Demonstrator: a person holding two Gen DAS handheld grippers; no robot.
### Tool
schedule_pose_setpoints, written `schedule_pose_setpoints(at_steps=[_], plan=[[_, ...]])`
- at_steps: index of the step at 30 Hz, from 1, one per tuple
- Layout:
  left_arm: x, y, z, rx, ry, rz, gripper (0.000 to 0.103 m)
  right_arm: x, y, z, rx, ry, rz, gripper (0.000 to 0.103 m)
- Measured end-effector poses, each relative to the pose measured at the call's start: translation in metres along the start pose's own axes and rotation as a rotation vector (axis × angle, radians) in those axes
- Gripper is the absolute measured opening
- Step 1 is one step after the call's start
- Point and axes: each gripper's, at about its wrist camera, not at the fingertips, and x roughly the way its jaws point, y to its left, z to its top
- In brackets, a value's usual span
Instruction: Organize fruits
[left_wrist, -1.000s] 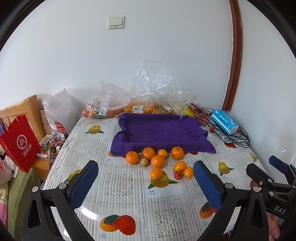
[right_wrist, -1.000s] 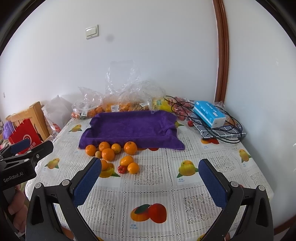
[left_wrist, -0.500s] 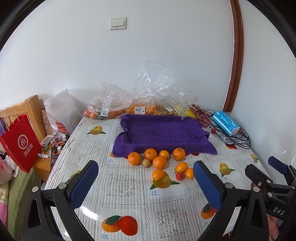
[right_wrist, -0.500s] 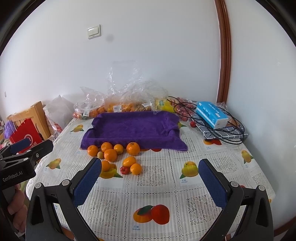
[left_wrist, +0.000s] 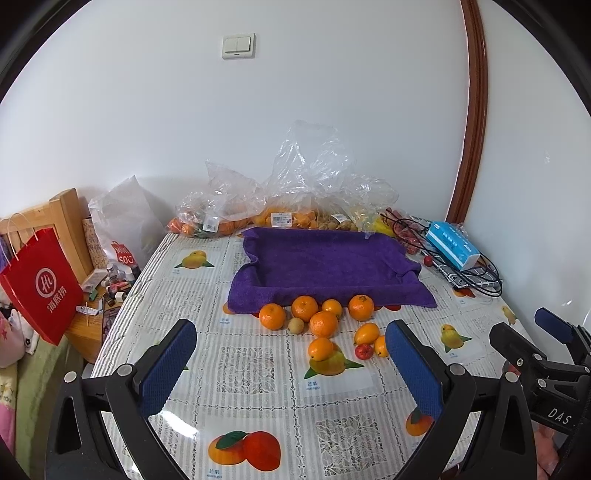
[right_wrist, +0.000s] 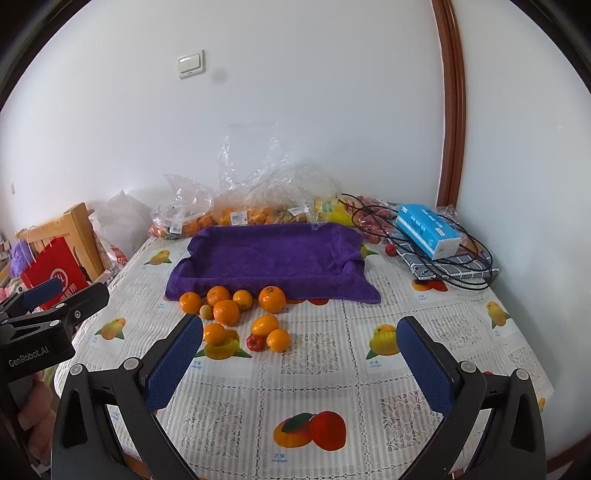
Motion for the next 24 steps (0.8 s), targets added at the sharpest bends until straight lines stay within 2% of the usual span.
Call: schedule_pose_setpoints(at_steps=[9, 18, 24], plan=[[0.007, 0.002, -0.002, 0.001, 0.001, 0.004, 0.103, 0.011, 0.003, 0.004, -0.006, 0.015, 0.004, 0.103], [0.029, 0.007, 0.002, 0.003, 0.027, 0.008, 0.103, 0.022, 0.007, 0.005, -0.029, -0.010, -0.066, 0.103], [0.049, 0.018, 0.004, -0.023, 0.055, 0.019, 0.103, 0.042, 0.005, 0.006, -0.052, -0.011, -0.043, 0.103]])
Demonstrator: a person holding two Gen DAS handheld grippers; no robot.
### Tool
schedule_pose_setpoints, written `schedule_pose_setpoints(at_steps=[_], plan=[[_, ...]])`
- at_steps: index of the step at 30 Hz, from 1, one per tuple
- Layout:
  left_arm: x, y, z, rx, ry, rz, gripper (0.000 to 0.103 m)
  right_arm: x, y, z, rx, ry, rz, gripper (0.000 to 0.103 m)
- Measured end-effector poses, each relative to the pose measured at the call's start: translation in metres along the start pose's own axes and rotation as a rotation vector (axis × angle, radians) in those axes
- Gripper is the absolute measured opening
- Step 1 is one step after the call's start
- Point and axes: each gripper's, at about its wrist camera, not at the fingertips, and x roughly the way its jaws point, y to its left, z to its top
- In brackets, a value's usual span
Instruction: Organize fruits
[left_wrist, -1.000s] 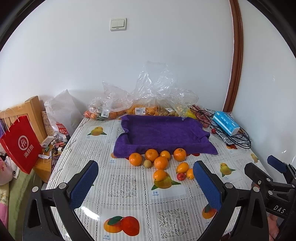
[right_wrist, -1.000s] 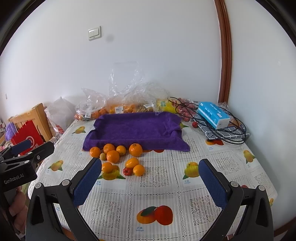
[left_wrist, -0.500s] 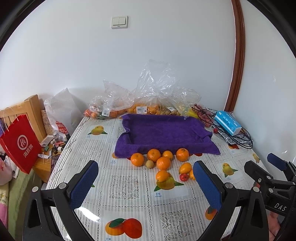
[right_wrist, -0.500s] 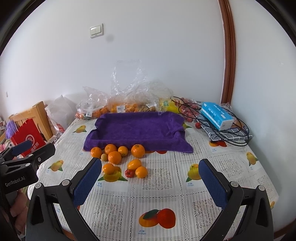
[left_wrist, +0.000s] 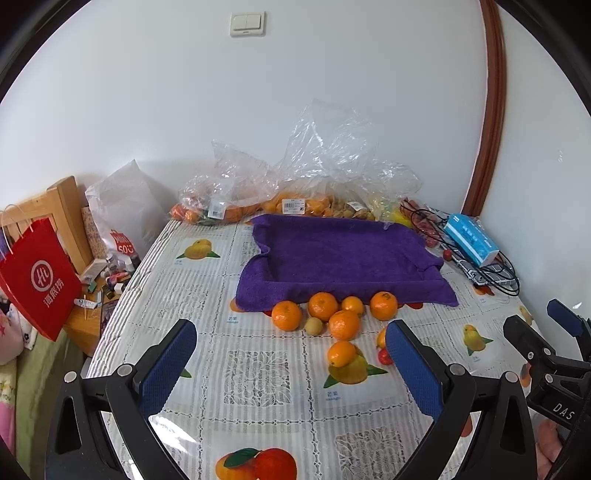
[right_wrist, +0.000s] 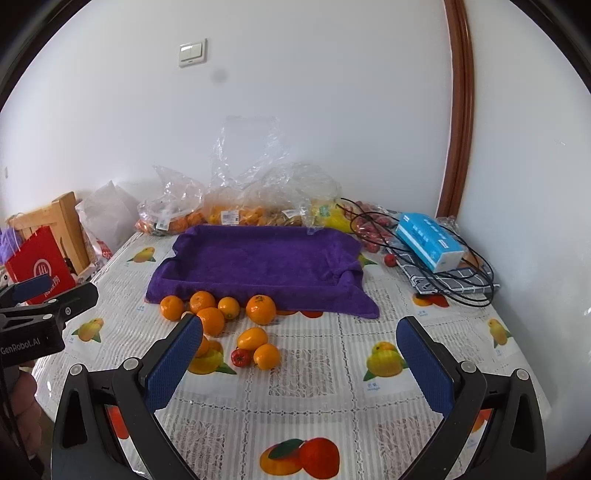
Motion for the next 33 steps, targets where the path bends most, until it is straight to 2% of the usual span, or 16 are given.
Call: schedule_pose_setpoints(at_steps=[6, 10, 12, 14, 19, 25, 27, 29, 33], plan=[[0.027, 0.007, 0.001, 0.000, 0.017, 0.010, 0.102, 0.029, -0.006, -0.002, 0.040, 0.024, 0.049, 0.103], [0.052, 0.011, -0.006, -0.002, 0.061, 0.002, 0.100, 0.058, -0.005, -0.011, 0.036, 0.083, 0.059, 0.103], [0.064, 0.015, -0.011, -0.011, 0.071, 0.012, 0.099, 0.070, -0.005, -0.017, 0.050, 0.111, 0.092, 0.102], [0.074, 0.018, -0.013, -0.024, 0.090, 0.018, 0.099, 0.086, -0.002, -0.026, 0.055, 0.154, 0.140, 0.095], [0.095, 0.026, -0.018, -0.045, 0.133, 0.011, 0.098, 0.119, 0.009, -0.048, 0.023, 0.259, 0.150, 0.056], [0.110, 0.032, -0.027, -0.060, 0.164, -0.017, 0.098, 0.134, 0.004, -0.056, 0.100, 0.293, 0.234, 0.048], [0.115, 0.032, -0.026, -0.072, 0.170, -0.028, 0.098, 0.136, 0.006, -0.055, 0.099, 0.290, 0.218, 0.044], [0.119, 0.031, -0.024, -0.076, 0.175, -0.034, 0.098, 0.142, 0.009, -0.055, 0.081, 0.300, 0.195, 0.036], [0.122, 0.027, -0.022, -0.052, 0.164, -0.036, 0.098, 0.143, 0.007, -0.055, 0.063, 0.302, 0.217, 0.034]])
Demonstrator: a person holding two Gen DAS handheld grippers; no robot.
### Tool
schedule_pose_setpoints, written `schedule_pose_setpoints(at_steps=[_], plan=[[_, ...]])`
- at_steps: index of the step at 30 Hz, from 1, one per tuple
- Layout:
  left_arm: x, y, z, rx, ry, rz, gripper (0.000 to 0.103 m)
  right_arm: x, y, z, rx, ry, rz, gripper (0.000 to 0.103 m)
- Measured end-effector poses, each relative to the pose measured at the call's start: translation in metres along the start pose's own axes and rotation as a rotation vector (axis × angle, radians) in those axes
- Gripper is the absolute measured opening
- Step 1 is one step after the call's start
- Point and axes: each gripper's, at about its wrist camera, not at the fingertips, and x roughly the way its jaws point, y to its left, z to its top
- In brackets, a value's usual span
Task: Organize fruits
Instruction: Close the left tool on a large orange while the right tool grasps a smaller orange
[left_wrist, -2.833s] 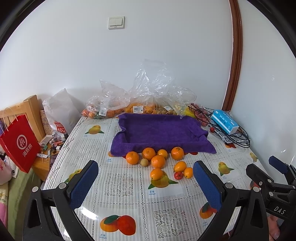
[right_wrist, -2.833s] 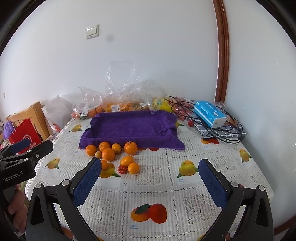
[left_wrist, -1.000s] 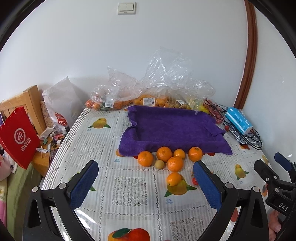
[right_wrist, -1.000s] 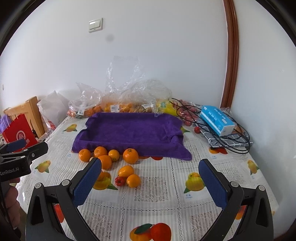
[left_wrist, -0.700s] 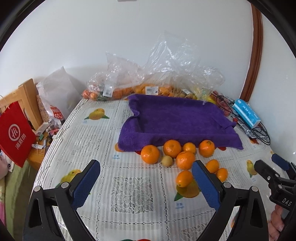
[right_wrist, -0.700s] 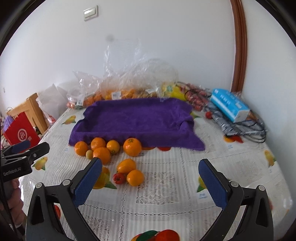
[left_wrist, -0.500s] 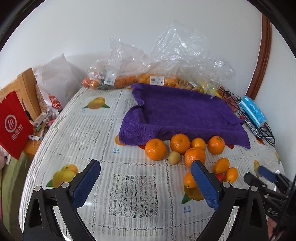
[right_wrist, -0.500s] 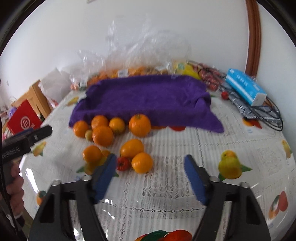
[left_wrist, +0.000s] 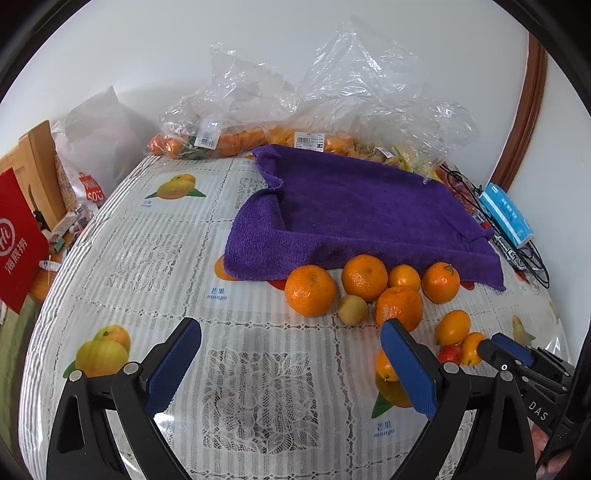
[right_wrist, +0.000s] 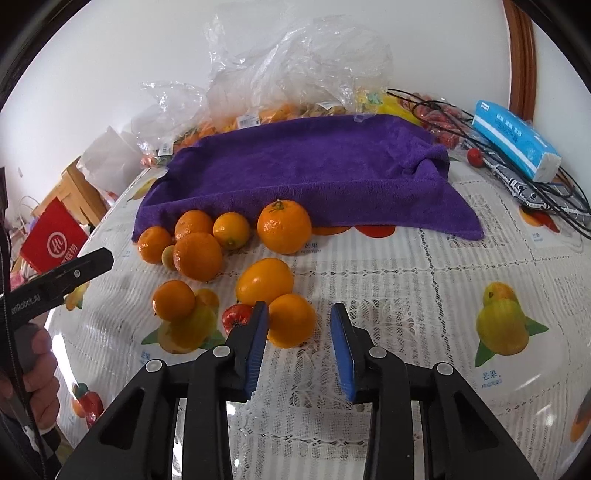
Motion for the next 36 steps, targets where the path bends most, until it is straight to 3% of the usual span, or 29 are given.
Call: schedule_pose_setpoints(at_steps=[7, 10, 13, 20, 26, 36], plan=[[0.011, 0.003, -0.007, -0.013, 0.025, -0.015, 0.098, 0.009, 0.005, -0.001, -0.031, 0.036, 0.034, 0.036], [0.012, 0.004, -0.005, 0.000, 0.026, -0.007, 0.098, 0.019, 0.007, -0.001, -0.039, 0.068, 0.005, 0.035], [0.011, 0.005, -0.004, 0.010, 0.011, -0.009, 0.098, 0.021, 0.003, -0.002, -0.024, 0.052, 0.028, 0.034], [0.024, 0.002, 0.003, 0.012, 0.020, -0.010, 0.097, 0.015, -0.007, -0.002, -0.054, 0.021, -0.038, 0.034], [0.046, 0.003, 0.016, -0.017, 0.039, -0.011, 0.082, 0.014, -0.023, 0.000, -0.052, 0.001, -0.078, 0.033], [0.076, -0.006, 0.017, 0.041, 0.069, -0.024, 0.052, 0.026, -0.025, 0.005, -0.069, 0.005, -0.093, 0.033]])
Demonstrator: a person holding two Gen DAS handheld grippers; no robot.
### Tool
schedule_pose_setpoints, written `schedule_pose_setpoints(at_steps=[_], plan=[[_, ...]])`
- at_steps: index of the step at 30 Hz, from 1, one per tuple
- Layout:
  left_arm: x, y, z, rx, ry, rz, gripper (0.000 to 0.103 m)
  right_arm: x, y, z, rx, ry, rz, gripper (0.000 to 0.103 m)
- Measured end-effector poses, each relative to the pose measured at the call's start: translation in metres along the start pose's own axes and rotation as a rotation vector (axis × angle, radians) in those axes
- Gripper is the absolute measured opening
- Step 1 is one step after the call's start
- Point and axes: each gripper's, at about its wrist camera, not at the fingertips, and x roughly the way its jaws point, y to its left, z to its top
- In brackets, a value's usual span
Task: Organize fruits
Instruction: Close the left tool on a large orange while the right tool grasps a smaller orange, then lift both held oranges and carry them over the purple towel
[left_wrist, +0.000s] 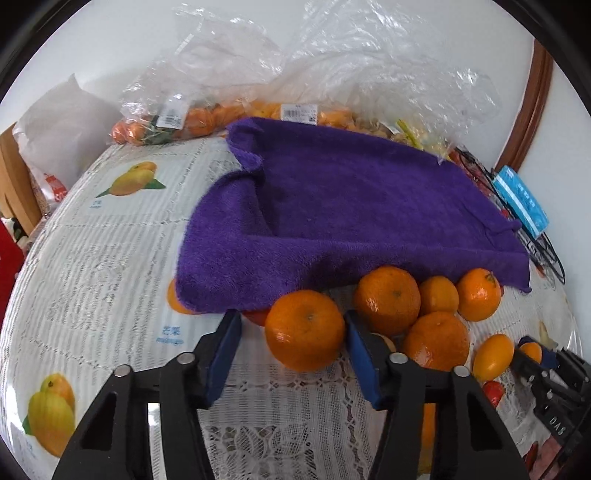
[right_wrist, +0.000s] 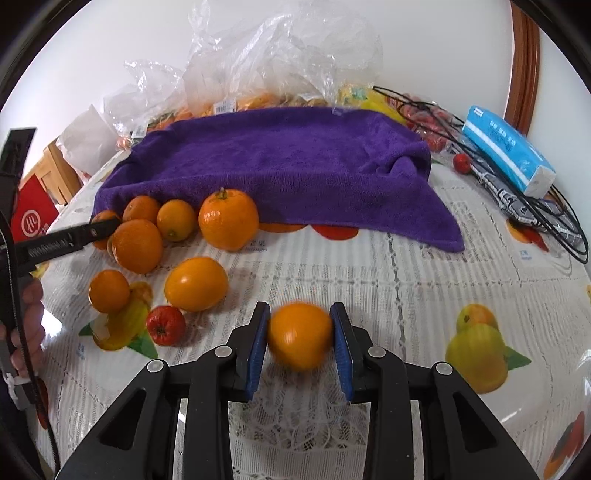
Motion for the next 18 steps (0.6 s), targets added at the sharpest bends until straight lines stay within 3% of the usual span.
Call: schedule_pose_setpoints(at_steps=[3, 18], plan=[[-0.001, -0.008, -0.001, 0.031, -0.009, -0.007, 0.039, 0.003, 0.000, 0.002, -0.001, 0.003, -0.002, 0.033], [-0.010, -0.003, -0.002, -0.008, -0.045, -0.057, 0.039, -0.006, -0.005, 0.003, 0.026, -0.044, 0.005, 0.032]])
